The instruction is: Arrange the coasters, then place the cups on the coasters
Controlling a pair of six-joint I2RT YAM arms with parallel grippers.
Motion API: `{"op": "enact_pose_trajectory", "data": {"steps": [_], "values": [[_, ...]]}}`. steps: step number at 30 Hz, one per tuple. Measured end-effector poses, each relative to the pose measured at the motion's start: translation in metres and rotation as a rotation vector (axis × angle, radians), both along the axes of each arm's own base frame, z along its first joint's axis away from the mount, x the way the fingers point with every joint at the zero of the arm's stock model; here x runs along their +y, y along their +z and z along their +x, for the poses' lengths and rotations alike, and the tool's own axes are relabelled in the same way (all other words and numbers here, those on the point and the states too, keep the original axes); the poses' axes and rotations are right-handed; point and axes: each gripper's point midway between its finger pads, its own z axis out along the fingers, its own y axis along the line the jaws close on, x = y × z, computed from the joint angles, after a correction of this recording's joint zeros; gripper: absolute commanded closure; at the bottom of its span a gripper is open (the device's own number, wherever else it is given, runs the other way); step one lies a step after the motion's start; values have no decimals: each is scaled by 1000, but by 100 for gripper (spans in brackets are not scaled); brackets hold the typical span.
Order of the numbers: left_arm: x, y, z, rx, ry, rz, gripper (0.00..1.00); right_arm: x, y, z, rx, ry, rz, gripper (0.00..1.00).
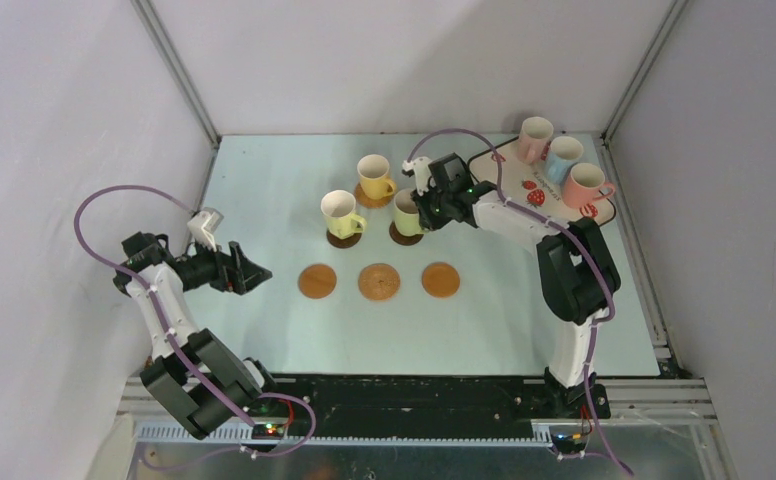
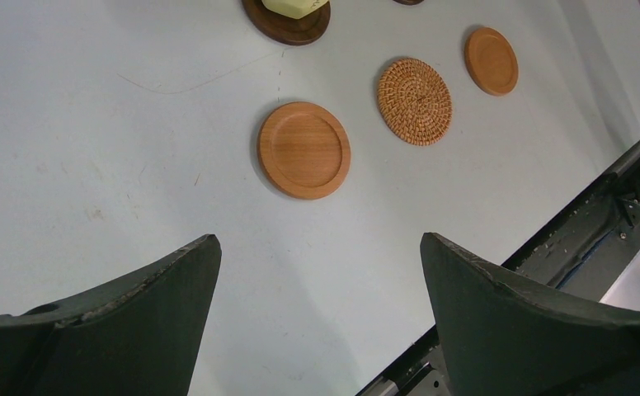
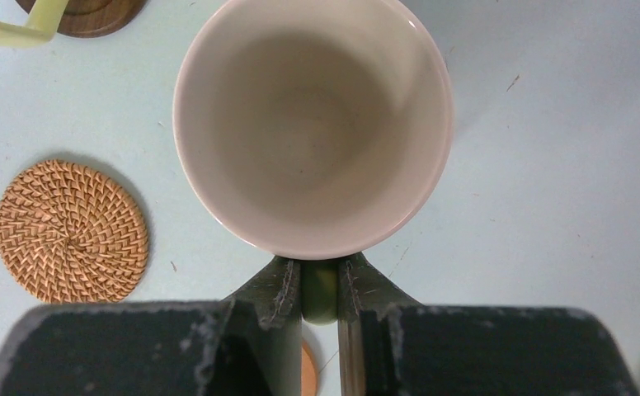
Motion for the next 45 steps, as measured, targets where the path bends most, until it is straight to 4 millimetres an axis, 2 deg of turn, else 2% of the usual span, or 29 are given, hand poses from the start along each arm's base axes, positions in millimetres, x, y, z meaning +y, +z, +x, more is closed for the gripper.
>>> {"op": "enact_pose_trajectory", "data": {"steps": [17,19,24,30,34,36,39,41,42,45], "values": [[0,0,0,0,0,0,2,2,-1,-2,-9,23,-15,100],[0,0,0,0,0,0,2,2,-1,-2,-10,27,-17,93],[0,0,0,0,-1,0,2,3,-1,-4,-9,39,-27,83],[0,0,0,2,-2,-2,2,5,1,-5,-12,52,-32,66],[0,0,0,-1,-4,1,2,8,6,-3,-29,61,-29,50],[0,0,0,-1,-5,2,2,9,7,-1,-36,63,-29,38],[0,0,-1,-1,-5,1,2,9,7,-1,-38,64,-31,27],[-1,0,-1,0,-5,0,2,8,7,-1,-38,65,-33,17],[-1,0,-1,1,-5,0,2,8,7,-1,-39,65,-33,8],[-1,-1,-1,1,-5,0,2,7,8,-2,-38,71,-40,1]]}}
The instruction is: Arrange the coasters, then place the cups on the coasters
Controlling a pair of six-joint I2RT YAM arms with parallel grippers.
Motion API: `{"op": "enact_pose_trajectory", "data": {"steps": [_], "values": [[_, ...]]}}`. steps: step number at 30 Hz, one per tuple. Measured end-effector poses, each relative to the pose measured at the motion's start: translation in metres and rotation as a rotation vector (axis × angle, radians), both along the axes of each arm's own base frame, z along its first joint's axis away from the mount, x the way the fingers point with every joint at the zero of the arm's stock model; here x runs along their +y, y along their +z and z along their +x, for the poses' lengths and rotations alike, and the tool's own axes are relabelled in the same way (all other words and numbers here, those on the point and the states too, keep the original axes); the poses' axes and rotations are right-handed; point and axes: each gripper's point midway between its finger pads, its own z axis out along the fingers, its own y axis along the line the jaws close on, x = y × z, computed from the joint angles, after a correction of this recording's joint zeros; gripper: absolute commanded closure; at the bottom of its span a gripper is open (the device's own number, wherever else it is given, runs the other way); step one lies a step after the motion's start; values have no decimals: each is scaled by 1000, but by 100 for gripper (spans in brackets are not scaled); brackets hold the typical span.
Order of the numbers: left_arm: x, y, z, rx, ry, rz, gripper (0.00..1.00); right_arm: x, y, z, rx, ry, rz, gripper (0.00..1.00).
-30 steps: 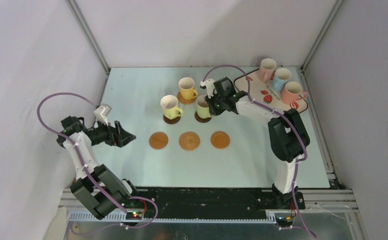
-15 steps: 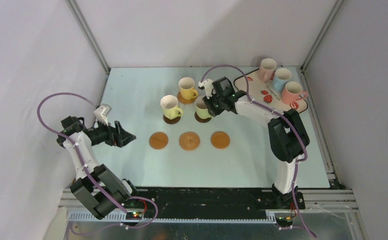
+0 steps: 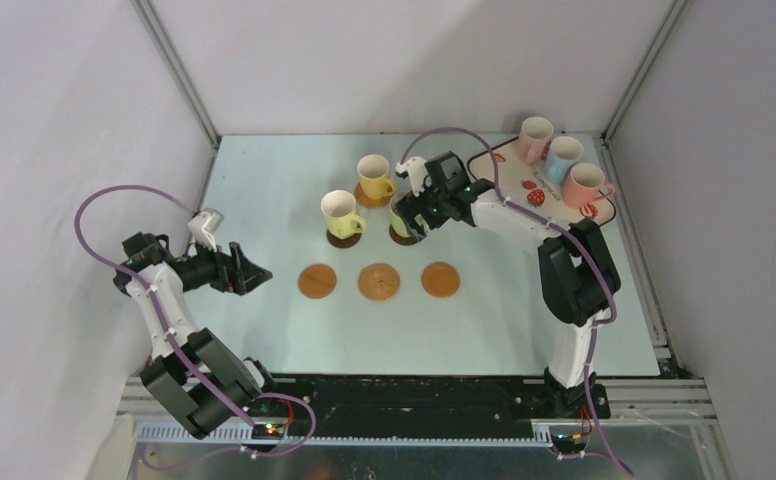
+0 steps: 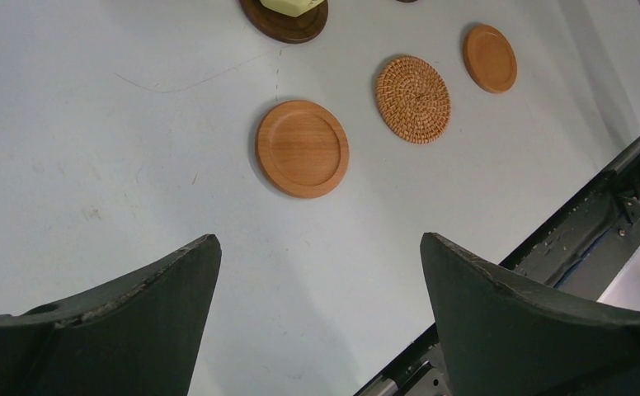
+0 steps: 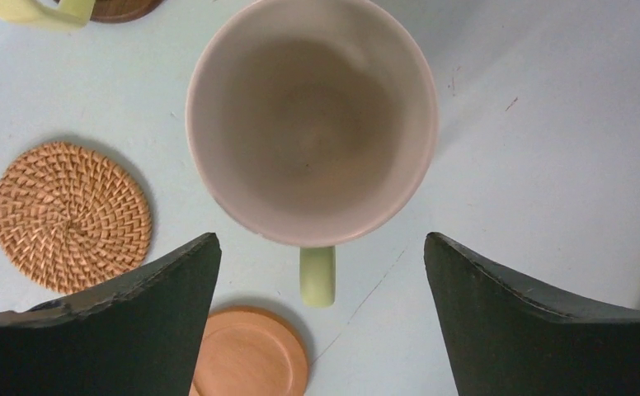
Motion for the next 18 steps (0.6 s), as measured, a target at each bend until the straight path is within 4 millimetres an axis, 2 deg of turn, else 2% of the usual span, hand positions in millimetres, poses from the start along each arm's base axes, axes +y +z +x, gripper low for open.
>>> {"op": "enact_pose_trajectory", "data": {"steps": [3,7,11,14,16,18], "values": [[0,0,0,1,-1,0,2,-7,7,-2,10,-1,8,1],[0,0,0,-2,-3,2,2,-29,42,2,-8,-33,73,1],[-1,0,-1,1,-3,0,2,-81,93,24,-81,-153,164,0],[-1,0,-1,1,-3,0,2,-133,125,40,-145,-283,209,1],[-1,0,-1,1,-3,0,2,-169,136,50,-179,-383,220,1],[-1,0,-1,1,-3,0,2,-199,140,59,-199,-475,218,0]]}}
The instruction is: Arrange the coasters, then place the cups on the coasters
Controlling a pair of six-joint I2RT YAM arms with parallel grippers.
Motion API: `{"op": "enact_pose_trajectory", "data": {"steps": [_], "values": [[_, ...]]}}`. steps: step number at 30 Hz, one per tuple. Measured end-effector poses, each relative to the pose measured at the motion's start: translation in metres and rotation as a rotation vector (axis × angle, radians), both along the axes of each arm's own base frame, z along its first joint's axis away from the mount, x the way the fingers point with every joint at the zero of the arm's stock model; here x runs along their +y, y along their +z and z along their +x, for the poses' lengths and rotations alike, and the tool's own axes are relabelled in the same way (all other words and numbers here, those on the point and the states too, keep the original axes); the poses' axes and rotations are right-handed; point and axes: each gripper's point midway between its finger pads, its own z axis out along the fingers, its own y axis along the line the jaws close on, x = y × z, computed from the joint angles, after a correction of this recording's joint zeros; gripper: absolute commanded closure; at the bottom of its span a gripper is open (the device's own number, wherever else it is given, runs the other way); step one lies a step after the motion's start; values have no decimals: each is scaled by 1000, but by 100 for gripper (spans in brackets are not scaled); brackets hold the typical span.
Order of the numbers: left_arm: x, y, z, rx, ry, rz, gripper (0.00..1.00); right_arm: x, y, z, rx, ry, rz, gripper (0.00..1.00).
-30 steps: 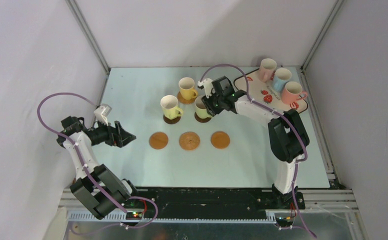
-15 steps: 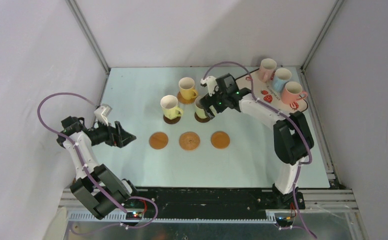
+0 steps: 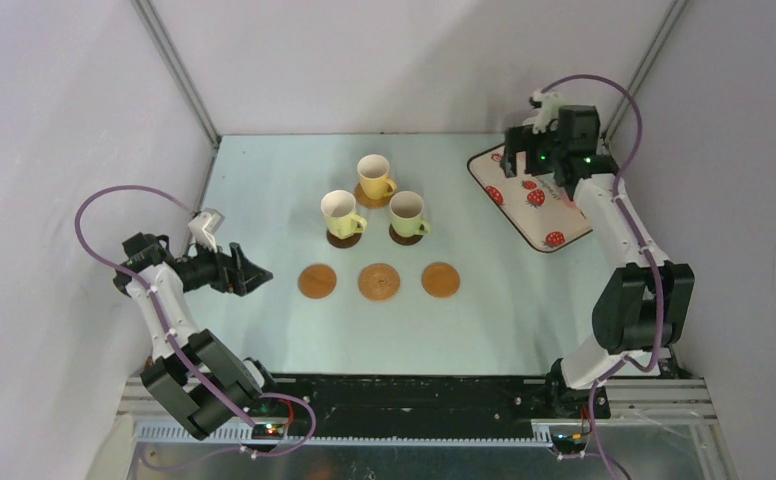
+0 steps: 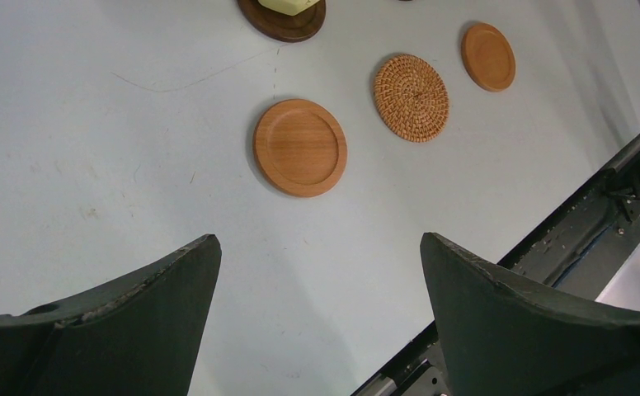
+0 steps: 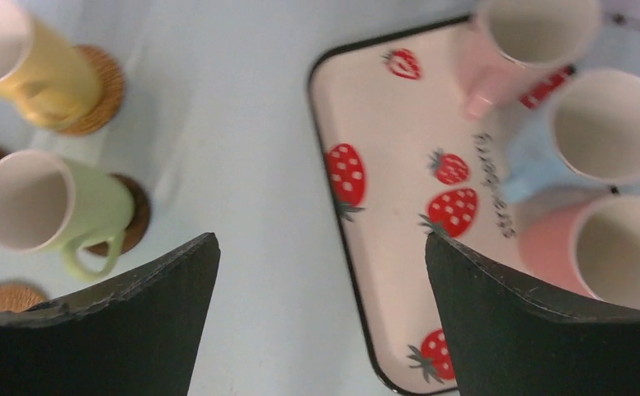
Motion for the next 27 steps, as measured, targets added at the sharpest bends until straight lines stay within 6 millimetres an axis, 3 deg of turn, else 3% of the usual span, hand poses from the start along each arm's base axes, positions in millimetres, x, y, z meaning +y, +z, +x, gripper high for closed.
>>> {"op": "enact_pose_trajectory", "data": {"steps": [5,8,14,27], "values": [[-1,1,-1,-4,0,3,2,-58,-16,14,38,-186,23,2],[-1,1,-1,-3,0,2,2,-78,-37,22,80,-260,25,3],[-1,1,-1,-3,0,2,2,-84,-71,30,144,-318,7,3],[-1,1,-1,-4,-4,4,2,-112,-73,39,111,-432,-11,3]]}}
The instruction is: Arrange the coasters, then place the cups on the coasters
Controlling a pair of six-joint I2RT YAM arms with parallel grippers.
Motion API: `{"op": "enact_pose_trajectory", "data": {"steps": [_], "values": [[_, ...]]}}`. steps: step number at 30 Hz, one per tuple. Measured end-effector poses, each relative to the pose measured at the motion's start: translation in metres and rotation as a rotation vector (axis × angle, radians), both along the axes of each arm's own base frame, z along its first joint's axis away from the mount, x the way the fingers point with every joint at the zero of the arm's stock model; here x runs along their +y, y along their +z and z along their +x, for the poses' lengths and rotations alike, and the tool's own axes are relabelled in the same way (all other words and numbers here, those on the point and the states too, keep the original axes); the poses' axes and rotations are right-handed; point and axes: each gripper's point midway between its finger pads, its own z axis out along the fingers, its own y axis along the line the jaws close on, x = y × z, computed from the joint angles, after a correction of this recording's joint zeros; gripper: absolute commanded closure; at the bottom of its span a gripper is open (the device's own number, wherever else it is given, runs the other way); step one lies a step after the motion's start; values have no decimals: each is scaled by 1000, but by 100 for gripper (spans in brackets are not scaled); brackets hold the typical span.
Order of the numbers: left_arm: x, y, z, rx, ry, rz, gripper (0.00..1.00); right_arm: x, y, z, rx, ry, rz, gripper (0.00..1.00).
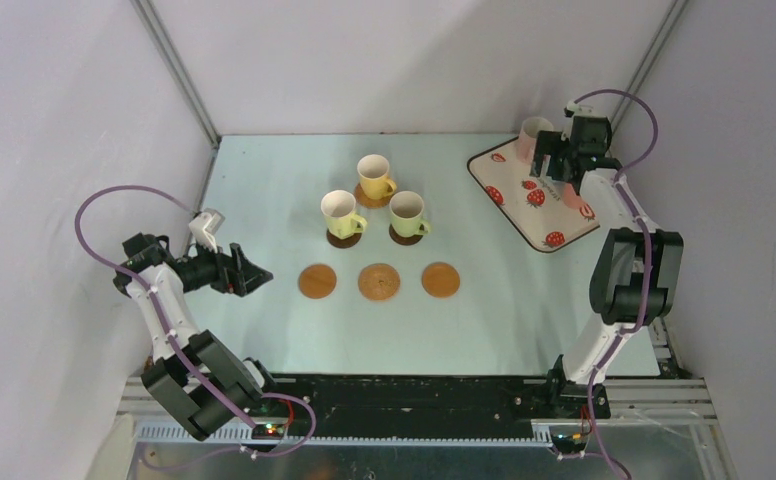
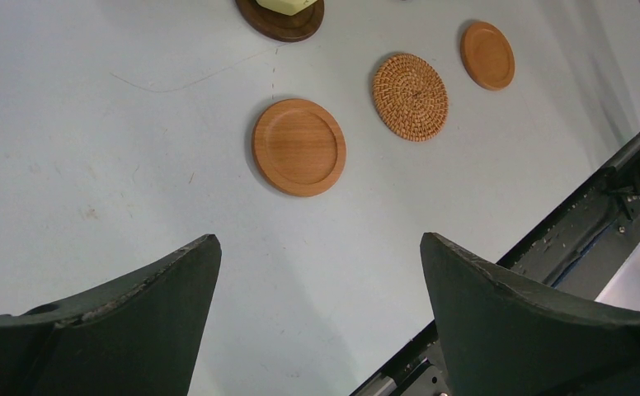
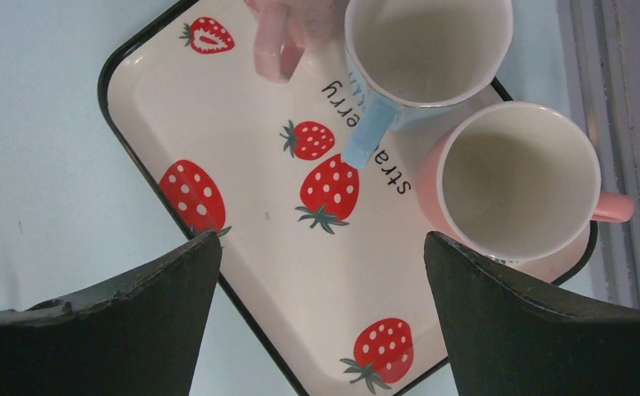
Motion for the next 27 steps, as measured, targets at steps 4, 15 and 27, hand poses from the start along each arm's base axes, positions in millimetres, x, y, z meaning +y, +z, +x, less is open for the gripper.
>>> {"op": "enact_pose_trajectory", "data": {"steps": [4,15,27], "values": [[0,-1,0,3,0,-2,2,-1,-7,5,4,-14,-6,4],[0,-1,0,8,-1,-9,2,6,-21,17,13,-29,-94,3],[-2,-1,-1,11,-3,-17,2,-95,8,-20,85,99,-84,1]]}}
